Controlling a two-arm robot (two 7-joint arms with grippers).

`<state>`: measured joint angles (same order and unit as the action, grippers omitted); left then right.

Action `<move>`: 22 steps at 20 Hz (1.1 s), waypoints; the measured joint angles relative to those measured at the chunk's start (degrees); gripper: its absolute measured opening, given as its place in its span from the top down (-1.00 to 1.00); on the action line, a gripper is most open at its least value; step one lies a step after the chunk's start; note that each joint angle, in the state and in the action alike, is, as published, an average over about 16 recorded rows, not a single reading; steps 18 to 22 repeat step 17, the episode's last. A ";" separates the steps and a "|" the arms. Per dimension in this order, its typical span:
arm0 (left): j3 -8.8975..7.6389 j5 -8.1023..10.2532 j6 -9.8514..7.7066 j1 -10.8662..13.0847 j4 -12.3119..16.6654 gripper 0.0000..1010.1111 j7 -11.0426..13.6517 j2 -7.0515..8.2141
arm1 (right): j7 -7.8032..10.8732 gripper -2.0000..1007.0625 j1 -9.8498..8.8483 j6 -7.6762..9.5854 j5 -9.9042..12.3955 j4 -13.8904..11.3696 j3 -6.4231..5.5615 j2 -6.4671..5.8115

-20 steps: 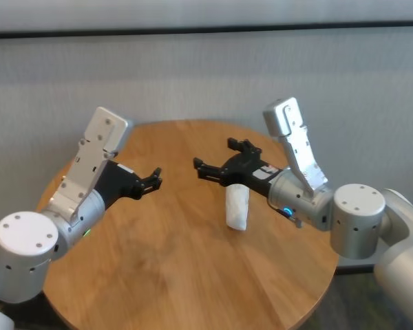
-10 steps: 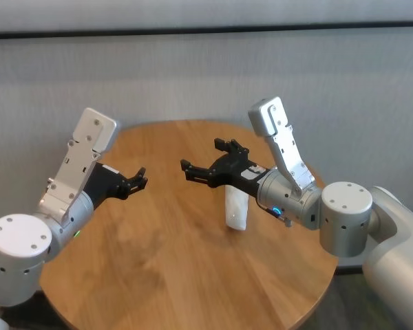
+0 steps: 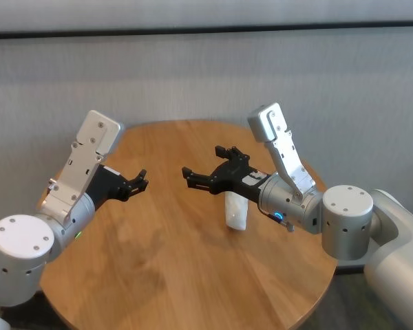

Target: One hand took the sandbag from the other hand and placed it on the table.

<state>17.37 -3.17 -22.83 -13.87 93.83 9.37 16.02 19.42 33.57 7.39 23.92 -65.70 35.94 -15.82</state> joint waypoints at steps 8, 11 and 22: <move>0.04 0.10 0.09 -0.05 -0.04 -0.98 -0.10 0.01 | -0.25 -0.99 -0.07 -0.03 0.13 -0.06 -0.07 -0.06; 0.03 0.16 0.08 -0.04 -0.04 -0.98 -0.14 0.00 | -0.31 -0.99 -0.09 -0.05 0.17 -0.08 -0.10 -0.07; 0.01 0.22 0.07 -0.04 -0.04 -0.98 -0.18 -0.01 | -0.36 -0.99 -0.10 -0.09 0.21 -0.09 -0.12 -0.08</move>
